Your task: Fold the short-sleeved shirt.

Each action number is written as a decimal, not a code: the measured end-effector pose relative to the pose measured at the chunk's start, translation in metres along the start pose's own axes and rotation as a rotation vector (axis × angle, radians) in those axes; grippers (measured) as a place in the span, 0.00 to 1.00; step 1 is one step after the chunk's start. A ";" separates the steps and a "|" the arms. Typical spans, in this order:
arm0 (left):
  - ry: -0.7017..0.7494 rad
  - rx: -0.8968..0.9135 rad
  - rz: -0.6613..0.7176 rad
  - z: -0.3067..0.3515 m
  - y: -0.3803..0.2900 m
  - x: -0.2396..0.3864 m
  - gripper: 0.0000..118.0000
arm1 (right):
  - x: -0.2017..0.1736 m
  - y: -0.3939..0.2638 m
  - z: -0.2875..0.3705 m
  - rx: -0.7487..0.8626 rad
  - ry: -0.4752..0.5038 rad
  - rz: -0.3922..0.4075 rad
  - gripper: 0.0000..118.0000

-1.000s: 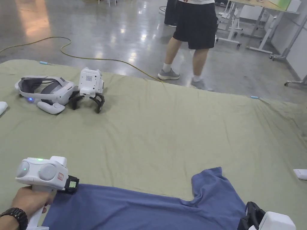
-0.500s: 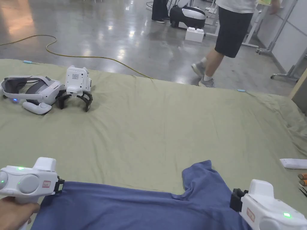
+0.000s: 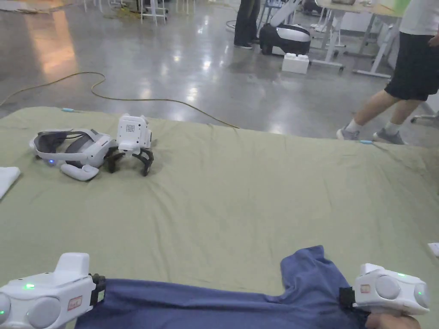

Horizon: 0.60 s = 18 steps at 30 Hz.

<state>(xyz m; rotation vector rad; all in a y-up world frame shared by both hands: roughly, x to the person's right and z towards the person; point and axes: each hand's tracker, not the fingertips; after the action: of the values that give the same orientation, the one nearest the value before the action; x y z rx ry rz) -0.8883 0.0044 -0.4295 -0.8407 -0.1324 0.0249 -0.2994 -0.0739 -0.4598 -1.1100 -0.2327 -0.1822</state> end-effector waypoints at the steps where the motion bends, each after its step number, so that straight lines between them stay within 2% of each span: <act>1: 0.006 -0.005 -0.009 0.000 -0.001 0.001 0.00 | 0.000 0.000 0.001 -0.002 0.000 -0.006 0.22; 2: 0.006 -0.003 -0.011 0.000 -0.003 0.001 0.00 | 0.001 -0.001 0.001 0.002 0.000 0.005 0.07; 3: 0.005 -0.002 -0.010 0.000 -0.003 0.000 0.00 | 0.000 -0.003 0.002 0.005 0.021 0.011 0.01; 5: 0.006 -0.007 0.003 0.002 -0.005 0.002 0.00 | -0.001 -0.007 0.004 0.015 0.014 0.059 0.01; 8: 0.005 0.004 0.012 0.008 -0.007 0.000 0.00 | -0.003 -0.016 0.029 0.112 0.017 0.007 0.01; 14: -0.031 0.042 -0.004 0.037 -0.009 -0.005 0.00 | -0.004 -0.044 0.116 0.274 0.071 0.080 0.01; 18: -0.056 0.108 0.003 0.069 -0.017 -0.014 0.00 | 0.005 -0.073 0.170 0.331 0.059 0.109 0.01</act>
<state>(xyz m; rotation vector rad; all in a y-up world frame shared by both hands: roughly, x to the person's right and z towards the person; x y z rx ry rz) -0.9113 0.0434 -0.3724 -0.7324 -0.1808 0.0584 -0.3296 0.0477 -0.3232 -0.7846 -0.1433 -0.0754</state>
